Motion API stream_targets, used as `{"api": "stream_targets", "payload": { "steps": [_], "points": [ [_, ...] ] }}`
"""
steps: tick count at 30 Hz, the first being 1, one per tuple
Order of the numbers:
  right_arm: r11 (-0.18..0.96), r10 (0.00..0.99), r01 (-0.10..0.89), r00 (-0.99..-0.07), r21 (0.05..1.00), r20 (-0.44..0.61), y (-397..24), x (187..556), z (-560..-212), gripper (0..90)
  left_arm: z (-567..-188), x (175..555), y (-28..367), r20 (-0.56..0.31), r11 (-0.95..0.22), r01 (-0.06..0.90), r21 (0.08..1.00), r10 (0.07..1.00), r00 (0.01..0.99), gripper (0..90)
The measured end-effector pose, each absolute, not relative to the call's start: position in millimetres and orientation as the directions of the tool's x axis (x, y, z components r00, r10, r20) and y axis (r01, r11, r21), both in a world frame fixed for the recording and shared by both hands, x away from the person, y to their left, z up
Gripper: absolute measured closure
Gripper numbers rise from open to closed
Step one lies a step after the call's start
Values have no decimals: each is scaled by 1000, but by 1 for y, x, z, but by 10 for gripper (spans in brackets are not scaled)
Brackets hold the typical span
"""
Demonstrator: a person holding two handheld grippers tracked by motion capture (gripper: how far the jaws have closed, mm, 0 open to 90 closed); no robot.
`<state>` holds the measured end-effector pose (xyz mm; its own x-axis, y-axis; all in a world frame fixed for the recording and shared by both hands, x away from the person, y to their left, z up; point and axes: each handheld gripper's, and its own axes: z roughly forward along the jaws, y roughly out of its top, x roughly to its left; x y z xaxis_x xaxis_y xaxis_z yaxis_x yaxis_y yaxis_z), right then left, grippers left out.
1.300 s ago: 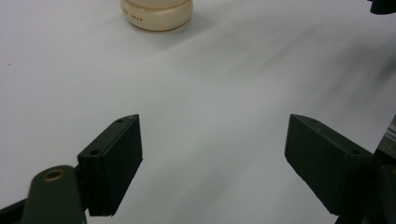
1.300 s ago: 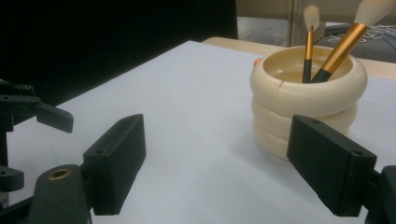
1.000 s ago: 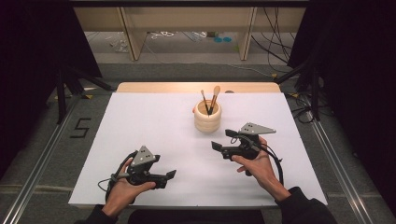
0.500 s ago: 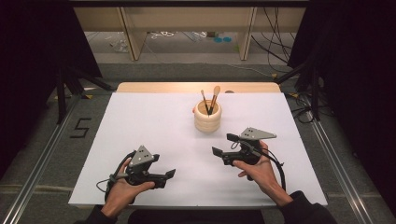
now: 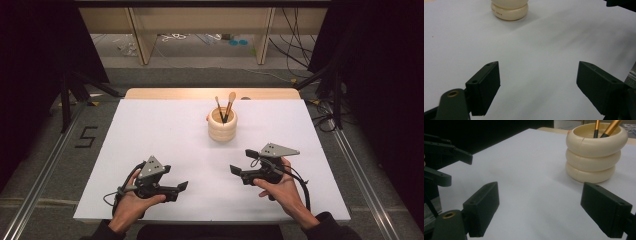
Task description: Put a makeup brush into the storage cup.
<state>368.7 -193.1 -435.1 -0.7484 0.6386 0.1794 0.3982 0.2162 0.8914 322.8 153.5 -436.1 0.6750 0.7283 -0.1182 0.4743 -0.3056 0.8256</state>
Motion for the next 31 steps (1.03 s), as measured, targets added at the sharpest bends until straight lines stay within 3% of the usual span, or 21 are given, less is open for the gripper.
{"api": "stream_targets", "payload": {
  "steps": [31],
  "points": [
    [230,653,399,-739,888,163,-201,355,-442,160,-436,323,153,-115,-309,473,825,727,677,189]
  ]
}}
